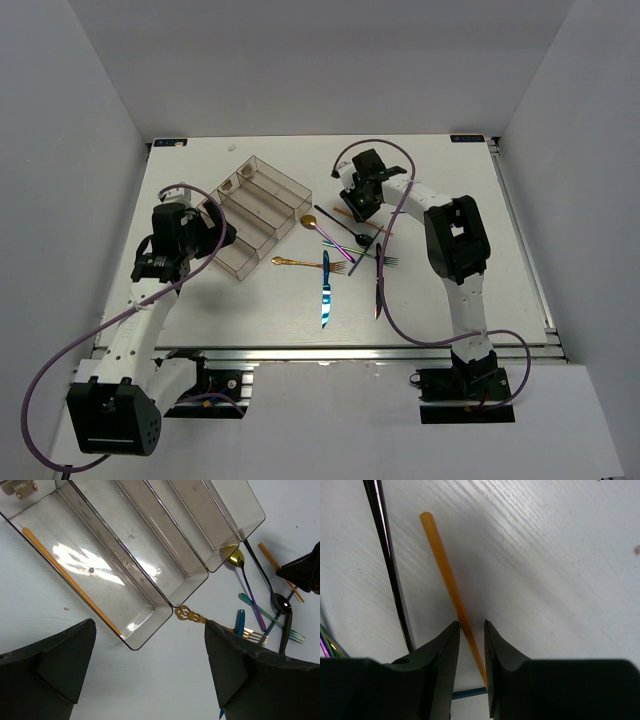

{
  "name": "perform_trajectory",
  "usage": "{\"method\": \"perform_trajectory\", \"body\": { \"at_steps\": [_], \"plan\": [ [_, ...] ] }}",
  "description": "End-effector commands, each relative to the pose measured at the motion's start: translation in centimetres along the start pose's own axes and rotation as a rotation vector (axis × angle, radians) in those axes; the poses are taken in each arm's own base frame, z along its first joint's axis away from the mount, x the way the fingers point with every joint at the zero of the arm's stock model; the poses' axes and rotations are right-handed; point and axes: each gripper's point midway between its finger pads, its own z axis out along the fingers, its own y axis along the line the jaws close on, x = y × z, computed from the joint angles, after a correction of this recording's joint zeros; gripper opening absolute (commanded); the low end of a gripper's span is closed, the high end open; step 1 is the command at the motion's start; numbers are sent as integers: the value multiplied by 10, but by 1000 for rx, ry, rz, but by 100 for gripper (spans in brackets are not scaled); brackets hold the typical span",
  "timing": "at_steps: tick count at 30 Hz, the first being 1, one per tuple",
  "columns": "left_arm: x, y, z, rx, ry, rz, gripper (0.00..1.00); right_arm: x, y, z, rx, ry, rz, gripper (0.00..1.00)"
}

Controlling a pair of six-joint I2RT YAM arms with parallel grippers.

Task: Sort the eating utensils into containers

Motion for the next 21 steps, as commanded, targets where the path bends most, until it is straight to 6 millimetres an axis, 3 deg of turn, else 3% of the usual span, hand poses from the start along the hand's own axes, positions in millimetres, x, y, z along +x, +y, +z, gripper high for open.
{"method": "perform_trajectory", "body": {
  "at_steps": [1, 2, 7, 9, 12, 13, 15, 16, 17, 18, 19, 20, 21],
  "plan": [
    [-2, -7, -6, 40, -20, 19, 98, 7, -8, 4, -5, 45, -37, 26],
    [-2, -8, -6, 42, -21, 19, 98, 6, -9, 4, -9, 41, -36, 26],
    [-4, -8, -7, 39, -29, 14, 98, 2, -5, -3, -35, 24, -42, 2],
    [-5, -9, -9, 44, -36, 8, 98, -9, -8, -11, -15, -14, -32, 0],
    [-3, -16, -9, 81, -32, 0, 98, -26, -14, -33, 35, -86, -7, 0],
    [-5, -20, -9, 104, -39, -10, 98, -46, -20, -53, 81, -163, 21, 0],
    [-4, -32, -11, 172, -25, -27, 98, -54, -34, -74, 183, -204, 71, 0],
    [-9, -42, -12, 220, -47, -32, 98, -70, -34, -101, 210, -268, 117, 0],
    [-9, -50, -15, 263, -52, -64, 98, -75, -31, -114, 218, -293, 137, 0],
    [-7, -64, -20, 347, -38, -81, 98, -81, -21, -125, 189, -318, 149, 0],
    [-22, -82, -27, 438, -87, -135, 98, -89, -2, -146, 143, -358, 148, 0],
    [-18, -92, -31, 513, -87, -163, 98, -94, 18, -155, 59, -386, 191, 0],
    [-18, -110, -43, 633, -74, -186, 98, -90, 54, -156, -121, -390, 198, 0]
  ]
}}
